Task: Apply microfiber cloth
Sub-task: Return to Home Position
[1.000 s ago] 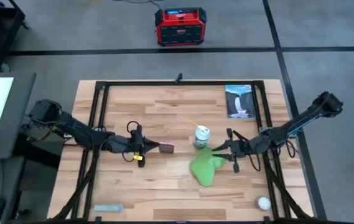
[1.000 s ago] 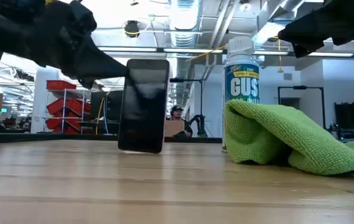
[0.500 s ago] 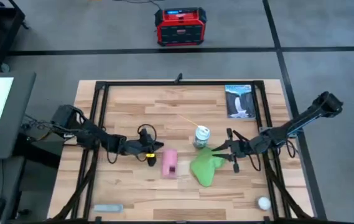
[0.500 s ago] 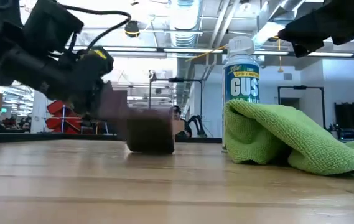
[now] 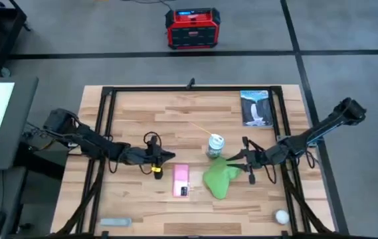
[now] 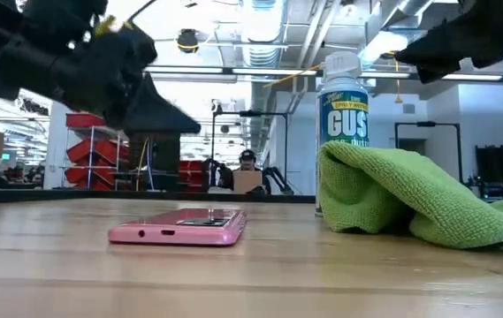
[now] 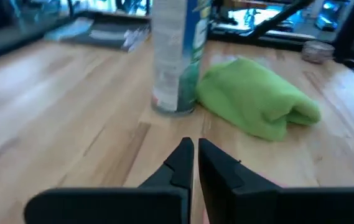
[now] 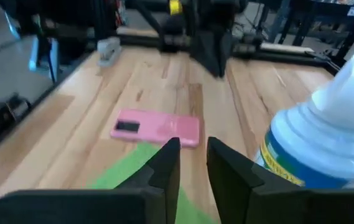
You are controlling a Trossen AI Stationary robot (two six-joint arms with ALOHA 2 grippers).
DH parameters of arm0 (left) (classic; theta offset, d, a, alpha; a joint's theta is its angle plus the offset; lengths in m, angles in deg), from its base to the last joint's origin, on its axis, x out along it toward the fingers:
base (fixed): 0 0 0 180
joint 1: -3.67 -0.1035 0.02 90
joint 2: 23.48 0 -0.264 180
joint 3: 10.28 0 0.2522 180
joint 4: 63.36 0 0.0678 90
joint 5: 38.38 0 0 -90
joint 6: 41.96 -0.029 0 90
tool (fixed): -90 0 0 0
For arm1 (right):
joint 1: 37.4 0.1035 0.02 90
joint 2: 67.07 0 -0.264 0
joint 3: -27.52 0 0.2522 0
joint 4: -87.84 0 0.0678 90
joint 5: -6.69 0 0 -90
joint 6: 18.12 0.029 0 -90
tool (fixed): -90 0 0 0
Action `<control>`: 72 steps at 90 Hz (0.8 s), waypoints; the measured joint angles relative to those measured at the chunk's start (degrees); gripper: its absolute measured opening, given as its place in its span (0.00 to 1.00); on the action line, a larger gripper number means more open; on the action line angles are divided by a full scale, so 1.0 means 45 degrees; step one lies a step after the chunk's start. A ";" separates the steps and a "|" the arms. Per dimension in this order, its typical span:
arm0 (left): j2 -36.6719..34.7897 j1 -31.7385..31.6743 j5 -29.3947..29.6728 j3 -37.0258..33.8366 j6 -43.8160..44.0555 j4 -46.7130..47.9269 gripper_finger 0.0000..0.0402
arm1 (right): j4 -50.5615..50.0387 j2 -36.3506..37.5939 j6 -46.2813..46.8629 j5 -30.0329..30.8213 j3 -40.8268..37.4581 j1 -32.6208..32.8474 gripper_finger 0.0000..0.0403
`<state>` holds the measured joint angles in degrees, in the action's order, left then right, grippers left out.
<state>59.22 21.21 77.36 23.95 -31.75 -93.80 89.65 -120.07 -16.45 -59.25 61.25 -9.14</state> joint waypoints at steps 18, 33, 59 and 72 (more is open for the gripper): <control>-0.2782 0.0190 0.0019 -0.0005 -0.0938 0.3416 0.00 | -0.2343 0.2195 -0.0126 0.0950 0.0000 0.0659 0.01; -0.5097 0.0340 0.0013 -0.0010 -0.1898 0.5465 0.00 | -0.4102 0.4612 -0.0052 0.1334 0.0000 0.1193 0.00; -0.7936 0.0424 -0.0163 -0.0015 -0.2677 0.8334 0.00 | -0.5654 0.7648 -0.0102 0.1753 -0.0723 0.1377 0.00; -0.9013 0.0424 -0.0345 -0.0015 -0.3052 0.9093 0.00 | -0.5937 0.9259 -0.0446 0.1776 -0.1060 0.1381 0.00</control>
<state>18.66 23.11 75.81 23.88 -45.48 -52.88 62.93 -78.41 -18.46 -51.25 56.48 -2.92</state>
